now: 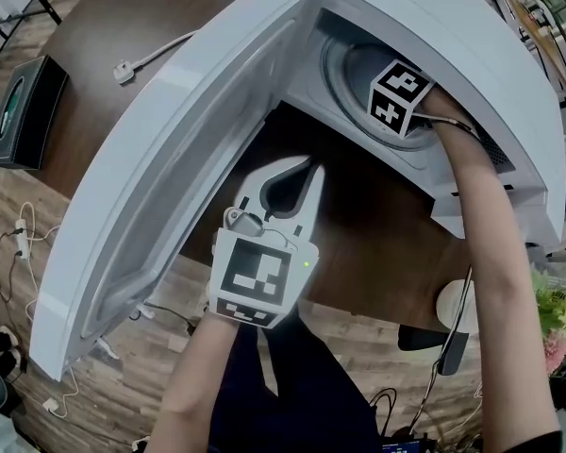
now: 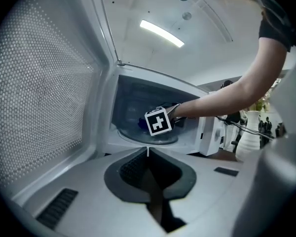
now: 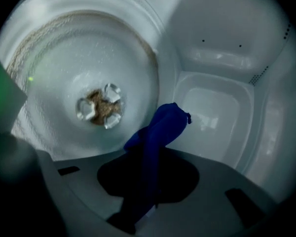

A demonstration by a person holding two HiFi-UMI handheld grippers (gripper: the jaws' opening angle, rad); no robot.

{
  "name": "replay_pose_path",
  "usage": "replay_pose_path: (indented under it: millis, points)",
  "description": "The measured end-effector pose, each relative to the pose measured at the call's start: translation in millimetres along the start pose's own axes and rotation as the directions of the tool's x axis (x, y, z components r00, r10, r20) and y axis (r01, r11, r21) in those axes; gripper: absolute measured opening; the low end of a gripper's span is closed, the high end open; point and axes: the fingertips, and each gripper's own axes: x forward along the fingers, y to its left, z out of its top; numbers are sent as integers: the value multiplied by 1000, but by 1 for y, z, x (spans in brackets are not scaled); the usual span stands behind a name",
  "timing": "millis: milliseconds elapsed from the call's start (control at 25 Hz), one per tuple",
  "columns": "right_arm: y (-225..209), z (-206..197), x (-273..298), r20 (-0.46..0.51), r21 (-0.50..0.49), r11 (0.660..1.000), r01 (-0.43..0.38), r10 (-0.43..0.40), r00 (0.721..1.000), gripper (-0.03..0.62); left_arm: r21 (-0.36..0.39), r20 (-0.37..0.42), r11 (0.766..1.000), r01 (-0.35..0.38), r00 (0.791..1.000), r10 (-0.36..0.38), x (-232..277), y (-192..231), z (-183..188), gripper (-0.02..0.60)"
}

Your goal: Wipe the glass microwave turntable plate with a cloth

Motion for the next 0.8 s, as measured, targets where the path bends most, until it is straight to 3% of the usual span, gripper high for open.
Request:
replay_pose_path:
  millis: [240, 440, 640, 800]
  points:
    - [16, -33, 5, -134, -66, 993, -98, 89, 987, 64, -1, 1, 1000, 2, 1000, -2, -1, -1, 1, 14]
    - [22, -39, 6, -169, -86, 988, -131, 115, 979, 63, 0, 2, 1000, 7, 1000, -7, -2, -2, 2, 14]
    - [8, -30, 4, -85, 12, 998, -57, 58, 995, 72, 1, -1, 1000, -4, 1000, 4, -3, 4, 1, 14]
    - [-15, -22, -11, -3, 119, 991, 60, -60, 998, 74, -1, -8, 1000, -8, 1000, 8, -3, 5, -1, 14]
